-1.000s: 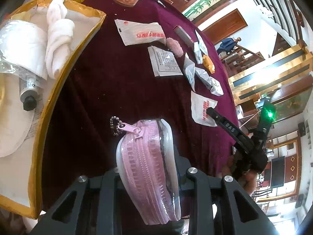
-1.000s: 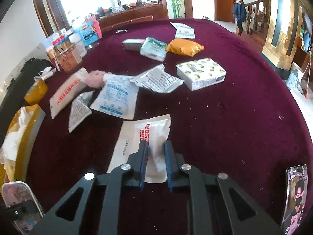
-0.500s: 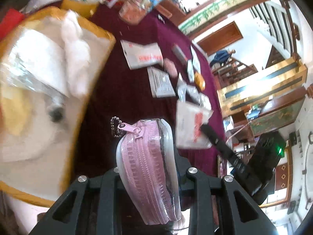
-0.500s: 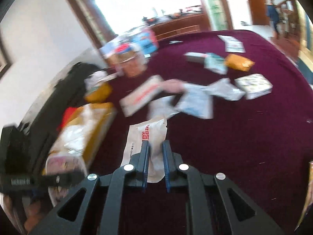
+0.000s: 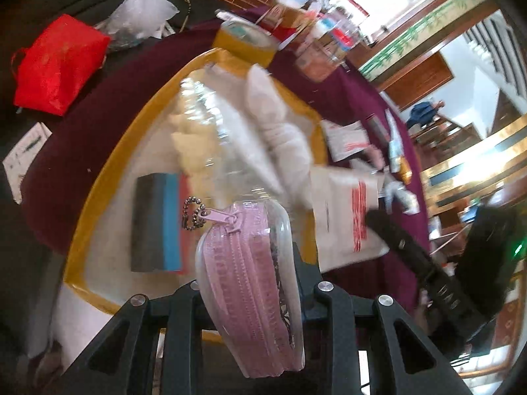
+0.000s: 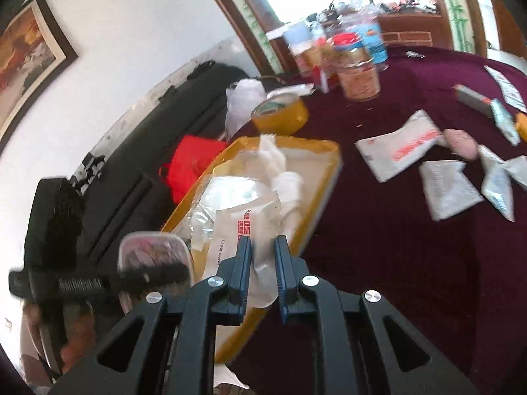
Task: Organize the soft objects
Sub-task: 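Carry the pouch with left tool and packet with right tool over the tray, then open both tools to drop the pink pouch and red-print packet into the tray, then grasp a white printed sachet with left tool while right grasps a blue-print desiccant sachet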
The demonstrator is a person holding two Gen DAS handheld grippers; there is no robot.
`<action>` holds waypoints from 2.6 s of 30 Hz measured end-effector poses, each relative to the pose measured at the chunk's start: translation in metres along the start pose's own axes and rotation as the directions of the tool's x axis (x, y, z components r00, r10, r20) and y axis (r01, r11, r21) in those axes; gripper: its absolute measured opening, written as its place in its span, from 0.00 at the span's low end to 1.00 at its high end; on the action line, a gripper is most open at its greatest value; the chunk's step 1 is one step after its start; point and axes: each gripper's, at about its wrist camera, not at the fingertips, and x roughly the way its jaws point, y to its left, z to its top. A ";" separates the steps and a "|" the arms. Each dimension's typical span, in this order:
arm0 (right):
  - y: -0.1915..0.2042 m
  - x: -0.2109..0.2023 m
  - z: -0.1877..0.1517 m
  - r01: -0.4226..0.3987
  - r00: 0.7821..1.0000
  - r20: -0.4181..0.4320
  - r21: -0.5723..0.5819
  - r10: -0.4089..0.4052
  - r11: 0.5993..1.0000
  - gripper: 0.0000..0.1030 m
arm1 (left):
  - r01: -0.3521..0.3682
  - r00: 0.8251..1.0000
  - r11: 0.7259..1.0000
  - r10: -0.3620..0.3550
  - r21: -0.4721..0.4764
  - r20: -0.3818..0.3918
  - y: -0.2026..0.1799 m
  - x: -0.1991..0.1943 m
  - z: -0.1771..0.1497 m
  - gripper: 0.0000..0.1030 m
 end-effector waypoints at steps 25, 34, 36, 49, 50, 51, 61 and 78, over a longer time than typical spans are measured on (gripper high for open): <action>0.036 0.013 -0.024 0.210 0.974 0.126 -0.205 -0.187 0.956 0.81 | -0.349 0.814 0.931 0.248 0.102 0.525 -0.049 -0.032 -0.015 0.94; -0.004 -0.013 -0.043 0.169 0.979 0.133 -0.125 -0.152 0.978 0.81 | -0.299 0.872 0.952 0.244 0.068 0.424 -0.067 -0.020 -0.024 0.95; -0.016 -0.025 -0.048 0.133 0.986 0.119 -0.117 -0.120 0.984 0.81 | -0.267 0.891 0.956 0.196 0.123 0.409 -0.083 -0.019 -0.034 0.95; -0.113 -0.070 -0.068 0.193 0.979 0.045 0.087 -0.198 0.977 0.81 | -0.075 0.969 0.966 0.012 0.248 0.247 -0.138 0.017 -0.047 0.94; -0.118 -0.073 -0.064 0.207 0.976 0.050 0.091 -0.212 0.974 0.81 | -0.067 0.971 0.967 0.007 0.247 0.239 -0.138 0.018 -0.047 0.94; -0.123 -0.075 -0.060 0.214 0.974 0.054 0.101 -0.220 0.972 0.81 | -0.056 0.975 0.968 -0.001 0.246 0.223 -0.138 0.022 -0.046 0.94; -0.194 -0.065 0.012 0.311 0.942 0.052 0.246 -0.333 0.918 0.81 | -0.005 0.988 0.972 -0.031 0.235 0.150 -0.142 0.041 -0.035 0.94; -0.249 0.000 0.050 0.470 0.876 -0.043 0.298 -0.480 0.831 0.46 | -0.025 0.995 0.967 0.000 0.252 0.099 -0.158 0.062 -0.027 0.94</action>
